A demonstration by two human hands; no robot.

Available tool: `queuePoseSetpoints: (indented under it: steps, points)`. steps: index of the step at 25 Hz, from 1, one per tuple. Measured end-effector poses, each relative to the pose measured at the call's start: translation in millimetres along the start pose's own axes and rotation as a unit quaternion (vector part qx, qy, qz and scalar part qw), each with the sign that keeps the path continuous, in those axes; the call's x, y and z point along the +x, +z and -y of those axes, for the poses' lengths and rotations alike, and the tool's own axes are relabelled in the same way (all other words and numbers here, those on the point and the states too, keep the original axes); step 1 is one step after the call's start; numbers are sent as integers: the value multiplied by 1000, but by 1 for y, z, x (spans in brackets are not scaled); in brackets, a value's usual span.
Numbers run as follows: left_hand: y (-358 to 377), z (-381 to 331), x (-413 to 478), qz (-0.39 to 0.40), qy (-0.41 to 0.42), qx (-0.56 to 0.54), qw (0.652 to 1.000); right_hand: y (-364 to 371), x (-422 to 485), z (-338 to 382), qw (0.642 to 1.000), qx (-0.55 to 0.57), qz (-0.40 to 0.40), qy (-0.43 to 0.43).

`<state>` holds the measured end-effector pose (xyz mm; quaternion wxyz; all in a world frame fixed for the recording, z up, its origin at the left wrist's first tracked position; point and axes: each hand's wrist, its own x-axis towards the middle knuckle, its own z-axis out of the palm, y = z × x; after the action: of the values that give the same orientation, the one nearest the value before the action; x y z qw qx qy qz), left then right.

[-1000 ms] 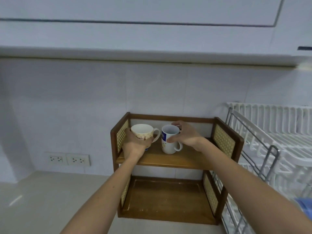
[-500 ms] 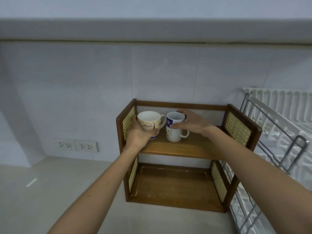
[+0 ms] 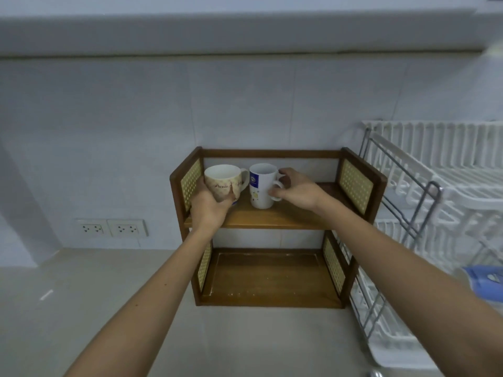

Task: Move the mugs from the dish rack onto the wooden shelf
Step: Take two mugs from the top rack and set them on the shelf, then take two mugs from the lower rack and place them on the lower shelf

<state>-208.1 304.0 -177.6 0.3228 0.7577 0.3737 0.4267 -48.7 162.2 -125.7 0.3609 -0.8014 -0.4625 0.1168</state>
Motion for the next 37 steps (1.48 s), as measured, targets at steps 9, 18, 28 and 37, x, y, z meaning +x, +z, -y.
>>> queuePoseSetpoints:
  steps: [9, 18, 28, 37]
  points:
    - [40, -45, -170, -7, 107, -77, 991, 16, -175, -57, 974, -92, -184, -98]
    - [129, -87, -325, 209, 234, -116, 942, -40, -307, -205, 956, -161, -244, 1]
    - [252, -136, -285, 378, 231, 257, 859, -134, -270, -321, 972, -152, -62, 168]
    - [271, -124, -257, 364, 498, 462, 637, -142, -218, -350, 986, -58, 4, 157]
